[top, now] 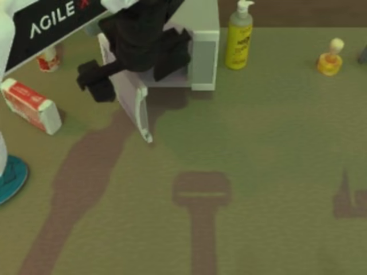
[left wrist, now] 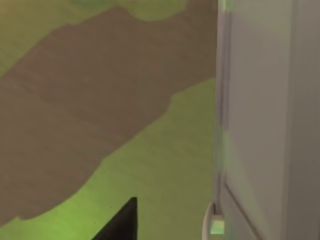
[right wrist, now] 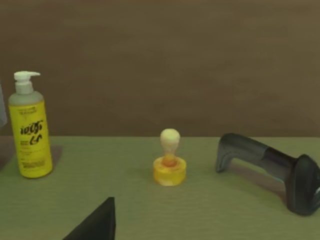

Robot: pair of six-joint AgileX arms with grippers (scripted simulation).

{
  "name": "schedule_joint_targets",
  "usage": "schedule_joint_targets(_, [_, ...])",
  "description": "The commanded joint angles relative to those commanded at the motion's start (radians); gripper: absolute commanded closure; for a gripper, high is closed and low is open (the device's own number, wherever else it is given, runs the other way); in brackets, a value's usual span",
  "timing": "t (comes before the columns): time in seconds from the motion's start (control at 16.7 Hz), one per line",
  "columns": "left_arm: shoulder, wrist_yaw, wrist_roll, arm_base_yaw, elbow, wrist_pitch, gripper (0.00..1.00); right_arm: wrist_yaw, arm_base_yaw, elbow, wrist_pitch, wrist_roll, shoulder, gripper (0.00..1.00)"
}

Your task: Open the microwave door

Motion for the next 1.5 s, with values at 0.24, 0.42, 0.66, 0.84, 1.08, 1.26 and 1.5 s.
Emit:
schedule_joint_targets(0.24, [0.0, 0.0, 0.0, 0.0, 0.0, 0.0, 0.6, 0.0, 0.0, 0.0, 0.0, 0.0, 0.0, 0.0])
schedule_joint_targets(0.42, [0.0, 0.0, 0.0, 0.0, 0.0, 0.0, 0.83, 0.0, 0.0, 0.0, 0.0, 0.0, 0.0, 0.0])
schedule_joint_targets(0.66, [0.0, 0.0, 0.0, 0.0, 0.0, 0.0, 1.0, 0.0, 0.0, 0.0, 0.0, 0.0, 0.0, 0.0])
schedule_joint_targets(0.84, [0.0, 0.0, 0.0, 0.0, 0.0, 0.0, 1.0, 0.0, 0.0, 0.0, 0.0, 0.0, 0.0, 0.0])
schedule_joint_targets(1.08, [0.001, 0.0, 0.0, -0.004, 0.0, 0.001, 1.0, 0.0, 0.0, 0.0, 0.0, 0.0, 0.0, 0.0])
schedule_joint_targets(1.26, [0.019, 0.012, 0.006, 0.001, 0.016, -0.026, 1.0, 0.0, 0.0, 0.0, 0.0, 0.0, 0.0, 0.0])
schedule_joint_targets(1.5, [0.069, 0.073, 0.024, 0.024, 0.121, -0.118, 1.0, 0.0, 0.0, 0.0, 0.0, 0.0, 0.0, 0.0])
